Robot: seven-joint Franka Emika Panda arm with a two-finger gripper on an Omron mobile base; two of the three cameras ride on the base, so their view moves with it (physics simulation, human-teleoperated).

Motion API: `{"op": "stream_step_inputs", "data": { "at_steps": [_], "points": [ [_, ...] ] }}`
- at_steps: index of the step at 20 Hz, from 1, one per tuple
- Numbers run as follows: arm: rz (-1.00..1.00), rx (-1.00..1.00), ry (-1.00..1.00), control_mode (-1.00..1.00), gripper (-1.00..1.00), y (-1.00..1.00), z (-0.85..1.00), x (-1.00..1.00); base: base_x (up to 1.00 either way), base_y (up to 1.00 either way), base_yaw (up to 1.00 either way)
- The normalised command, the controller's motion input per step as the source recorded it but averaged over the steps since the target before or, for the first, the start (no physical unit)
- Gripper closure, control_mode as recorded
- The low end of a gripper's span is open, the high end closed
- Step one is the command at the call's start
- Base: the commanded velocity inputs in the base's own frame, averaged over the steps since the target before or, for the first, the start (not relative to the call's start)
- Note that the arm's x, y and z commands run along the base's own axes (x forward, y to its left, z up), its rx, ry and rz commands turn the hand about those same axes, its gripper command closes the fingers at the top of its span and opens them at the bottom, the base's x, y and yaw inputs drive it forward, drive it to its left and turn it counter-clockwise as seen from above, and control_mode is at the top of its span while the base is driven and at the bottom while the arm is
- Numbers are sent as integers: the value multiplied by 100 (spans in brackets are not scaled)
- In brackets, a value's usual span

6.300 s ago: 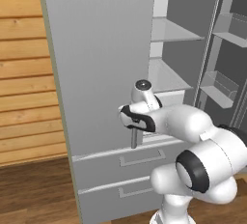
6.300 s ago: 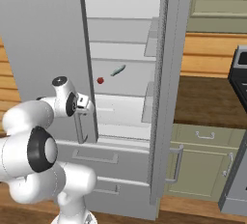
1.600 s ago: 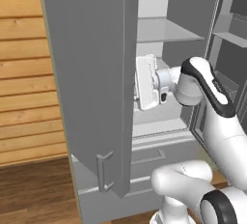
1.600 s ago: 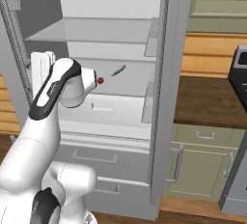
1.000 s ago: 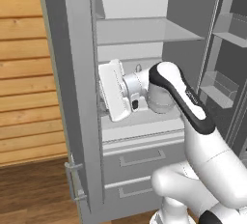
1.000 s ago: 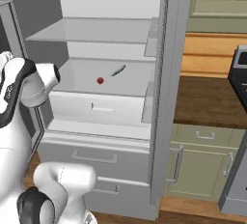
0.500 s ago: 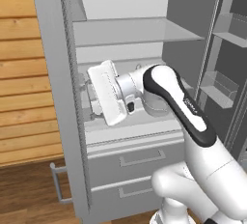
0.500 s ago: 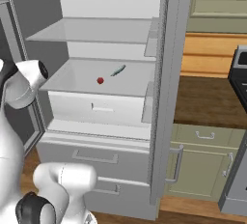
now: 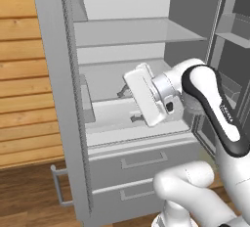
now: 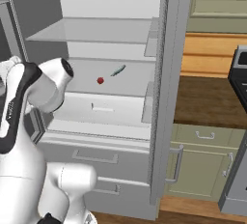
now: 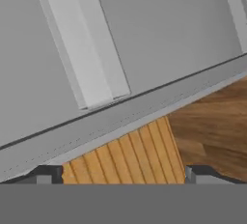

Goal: Take the strawberry from the fridge and place it on top of the pancake, located on the dining counter.

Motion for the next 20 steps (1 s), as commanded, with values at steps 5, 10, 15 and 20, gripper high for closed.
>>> {"op": "stream_step_inputs", "data": {
  "at_steps": [5,10,15,20],
  "points": [
    [0,-60,-7,-100,-100,-100,-56,-2,0,0,0],
    [0,-90,0,-100,-100,-100,-76,-2,0,0,0],
    [13,-81,-2,-100,-100,-97,-49,0,0,0,0],
    [19,-2,-8,-100,-100,-74,-13,-10,0,0,0]
  ]
}}
